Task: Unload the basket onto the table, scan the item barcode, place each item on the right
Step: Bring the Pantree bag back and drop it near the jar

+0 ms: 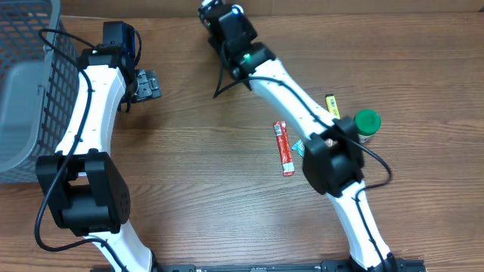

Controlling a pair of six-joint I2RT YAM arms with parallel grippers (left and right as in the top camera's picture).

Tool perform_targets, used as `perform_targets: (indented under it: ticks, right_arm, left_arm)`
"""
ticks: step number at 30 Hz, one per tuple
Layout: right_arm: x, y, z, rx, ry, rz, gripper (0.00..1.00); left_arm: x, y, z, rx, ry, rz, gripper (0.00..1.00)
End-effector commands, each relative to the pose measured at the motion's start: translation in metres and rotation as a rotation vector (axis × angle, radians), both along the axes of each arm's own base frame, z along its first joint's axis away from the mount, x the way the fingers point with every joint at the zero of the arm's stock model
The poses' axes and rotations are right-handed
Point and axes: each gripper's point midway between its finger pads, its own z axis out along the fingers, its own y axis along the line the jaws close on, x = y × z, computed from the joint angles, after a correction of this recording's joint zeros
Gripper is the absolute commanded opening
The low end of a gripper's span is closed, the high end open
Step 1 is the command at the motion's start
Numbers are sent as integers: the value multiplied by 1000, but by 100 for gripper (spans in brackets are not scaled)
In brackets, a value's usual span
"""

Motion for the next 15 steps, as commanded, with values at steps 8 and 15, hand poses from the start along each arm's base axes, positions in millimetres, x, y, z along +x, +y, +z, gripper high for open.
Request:
perform_targets:
  ticks: [8, 15]
  right_arm:
    - [-125, -51, 58, 330, 531, 106, 5]
    - [-197, -92, 4, 303, 956, 10, 24]
  left_arm:
    - [5, 0, 6, 13, -20, 1, 100]
    - [5, 0, 6, 13, -20, 1, 100]
